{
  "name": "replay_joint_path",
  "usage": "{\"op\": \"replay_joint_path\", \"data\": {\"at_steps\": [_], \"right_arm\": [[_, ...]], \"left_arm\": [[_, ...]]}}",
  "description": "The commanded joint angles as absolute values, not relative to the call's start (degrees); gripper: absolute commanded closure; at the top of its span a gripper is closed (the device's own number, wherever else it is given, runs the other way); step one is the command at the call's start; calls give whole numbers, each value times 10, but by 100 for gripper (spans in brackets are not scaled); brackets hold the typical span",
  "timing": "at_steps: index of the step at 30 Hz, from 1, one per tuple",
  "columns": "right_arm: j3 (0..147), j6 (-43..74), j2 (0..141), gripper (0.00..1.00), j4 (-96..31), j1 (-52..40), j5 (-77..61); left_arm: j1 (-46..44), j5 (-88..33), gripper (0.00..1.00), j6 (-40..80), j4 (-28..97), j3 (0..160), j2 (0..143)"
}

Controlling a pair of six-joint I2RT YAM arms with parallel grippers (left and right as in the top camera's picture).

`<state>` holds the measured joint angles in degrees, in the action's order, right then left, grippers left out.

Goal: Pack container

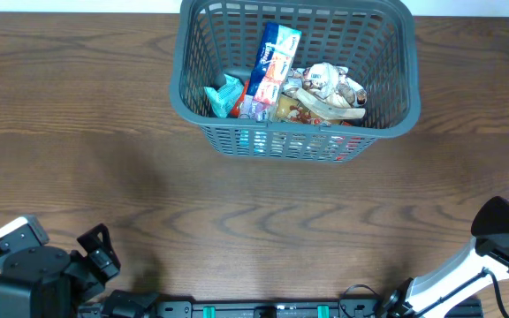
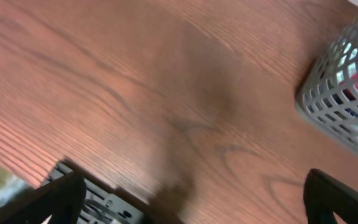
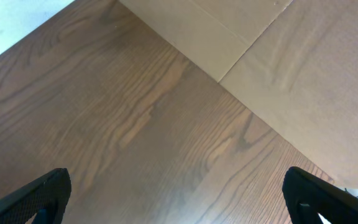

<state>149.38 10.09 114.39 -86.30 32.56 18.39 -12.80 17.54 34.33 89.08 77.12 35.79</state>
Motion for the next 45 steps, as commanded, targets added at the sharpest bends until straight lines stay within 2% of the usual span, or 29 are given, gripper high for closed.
{"op": "replay_joint_path", "data": {"at_steps": [1, 13, 15, 19, 23, 28, 32, 45], "right_arm": [[1491, 107, 1149, 1, -864, 330, 186], [1491, 107, 1149, 1, -864, 330, 186], [1491, 107, 1149, 1, -864, 330, 186], [1491, 107, 1149, 1, -864, 330, 186], [1491, 107, 1149, 1, -864, 330, 186], [1491, 107, 1149, 1, -864, 330, 186], [1491, 107, 1149, 1, -864, 330, 186], [1491, 107, 1149, 1, -864, 330, 186]], "left_arm": [[-124, 180, 1, 372, 889, 769, 352], [-124, 181, 1, 372, 868, 768, 352], [-124, 189, 1, 350, 830, 763, 352], [-124, 192, 1, 205, 722, 721, 352], [-124, 192, 1, 137, 640, 657, 350], [-100, 184, 1, 78, 486, 530, 301], [-66, 127, 1, -3, 336, 407, 231], [-16, 76, 1, -46, 159, 178, 111]]}}
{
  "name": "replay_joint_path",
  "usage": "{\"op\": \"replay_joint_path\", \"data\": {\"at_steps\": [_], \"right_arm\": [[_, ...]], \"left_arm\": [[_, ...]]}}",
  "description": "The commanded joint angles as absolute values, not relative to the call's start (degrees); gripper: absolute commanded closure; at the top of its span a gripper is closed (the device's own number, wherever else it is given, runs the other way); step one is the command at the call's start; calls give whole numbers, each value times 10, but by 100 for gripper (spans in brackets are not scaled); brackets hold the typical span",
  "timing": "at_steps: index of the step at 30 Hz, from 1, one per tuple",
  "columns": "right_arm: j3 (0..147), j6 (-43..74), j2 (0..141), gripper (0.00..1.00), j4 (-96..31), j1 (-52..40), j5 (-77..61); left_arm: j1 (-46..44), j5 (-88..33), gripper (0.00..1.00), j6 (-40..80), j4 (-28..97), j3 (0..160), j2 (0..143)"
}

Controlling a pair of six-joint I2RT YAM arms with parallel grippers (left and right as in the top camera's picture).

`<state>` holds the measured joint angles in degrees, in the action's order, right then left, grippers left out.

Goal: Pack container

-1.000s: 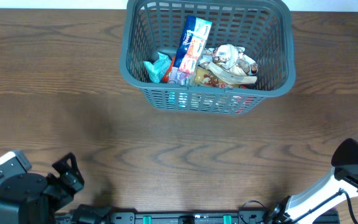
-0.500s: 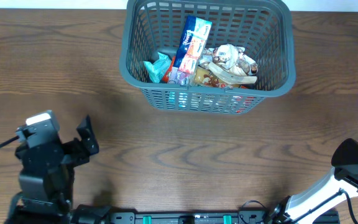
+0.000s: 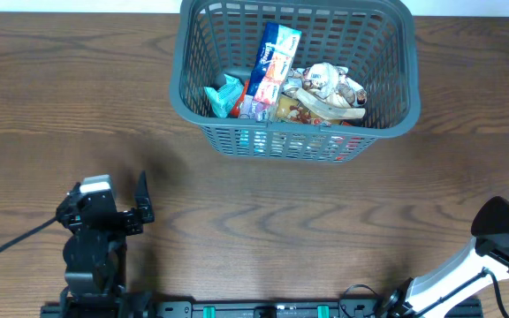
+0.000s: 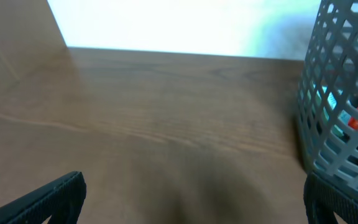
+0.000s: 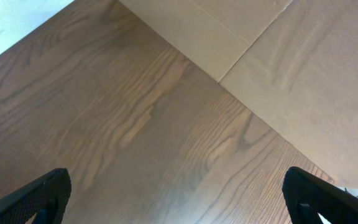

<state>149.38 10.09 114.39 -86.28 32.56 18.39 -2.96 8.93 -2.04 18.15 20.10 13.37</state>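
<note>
The grey plastic basket point(image 3: 297, 75) stands at the table's far middle. It holds several snack packets, among them a long blue-and-white pack point(image 3: 272, 66) and a crinkled bag point(image 3: 325, 88). My left gripper point(image 3: 113, 201) is near the front left, open and empty, well short of the basket. In the left wrist view its fingertips point(image 4: 55, 194) sit far apart over bare wood, and the basket wall point(image 4: 340, 106) shows at the right. My right gripper point(image 5: 176, 196) is open and empty over wood. Its arm point(image 3: 502, 234) is at the front right corner.
The wooden table point(image 3: 263, 212) stretches between the arms and the basket. The right wrist view shows the table edge with tan flooring point(image 5: 291, 68) beyond it. A pale wall point(image 4: 179, 25) lies past the table's far edge.
My left arm has moved from the front left corner farther onto the table. Its camera now looks level toward the basket instead of down at the wood. It stays open. The right arm has not moved.
</note>
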Motion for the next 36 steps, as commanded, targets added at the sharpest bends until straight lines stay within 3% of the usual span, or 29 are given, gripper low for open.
{"op": "replay_joint_path", "data": {"at_steps": [1, 18, 36], "right_arm": [[1491, 107, 1149, 1, -864, 330, 186], [1491, 107, 1149, 1, -864, 330, 186], [1491, 107, 1149, 1, -864, 330, 186]], "left_arm": [[-7, 67, 1, -57, 143, 163, 100], [69, 18, 1, -69, 132, 65, 3], [70, -13, 1, -79, 190, 57, 1]]}}
